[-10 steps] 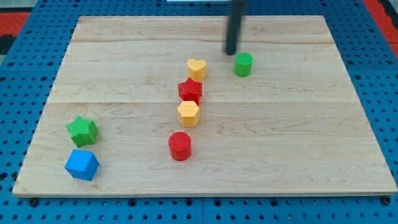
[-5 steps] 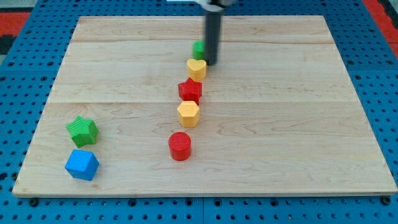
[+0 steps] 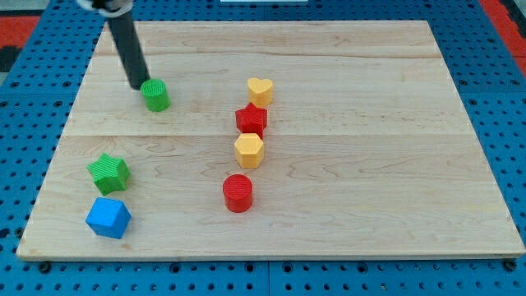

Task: Slide the green circle closer to the green star

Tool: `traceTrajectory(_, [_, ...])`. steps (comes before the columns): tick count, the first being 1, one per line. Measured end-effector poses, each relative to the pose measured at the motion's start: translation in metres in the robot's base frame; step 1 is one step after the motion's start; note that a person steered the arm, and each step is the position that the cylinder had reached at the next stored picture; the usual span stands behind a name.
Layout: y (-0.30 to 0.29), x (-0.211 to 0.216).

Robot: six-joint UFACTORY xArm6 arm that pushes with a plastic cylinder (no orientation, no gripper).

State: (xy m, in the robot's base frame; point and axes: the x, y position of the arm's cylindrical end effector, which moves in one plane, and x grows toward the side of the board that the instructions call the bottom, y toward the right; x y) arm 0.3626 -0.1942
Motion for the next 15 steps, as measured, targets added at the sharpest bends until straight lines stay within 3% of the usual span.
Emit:
traceTrajectory(1, [0.015,-0.016])
traceTrajectory(2, [0.069,-0.016])
traceTrajectory(3, [0.043,0.018])
traceTrajectory(4, [0.009,0.022])
traceTrajectory(5, [0.034,0.008])
traceTrajectory(6, [-0.024,0.001])
traceTrajectory(7, [-0.050,0.022])
traceTrajectory(8, [-0.025,0.053])
traceTrajectory(10, [-0.001,0.007])
traceTrajectory(13, [-0.033,0.075])
traceTrajectory(15, [-0.020,0.011])
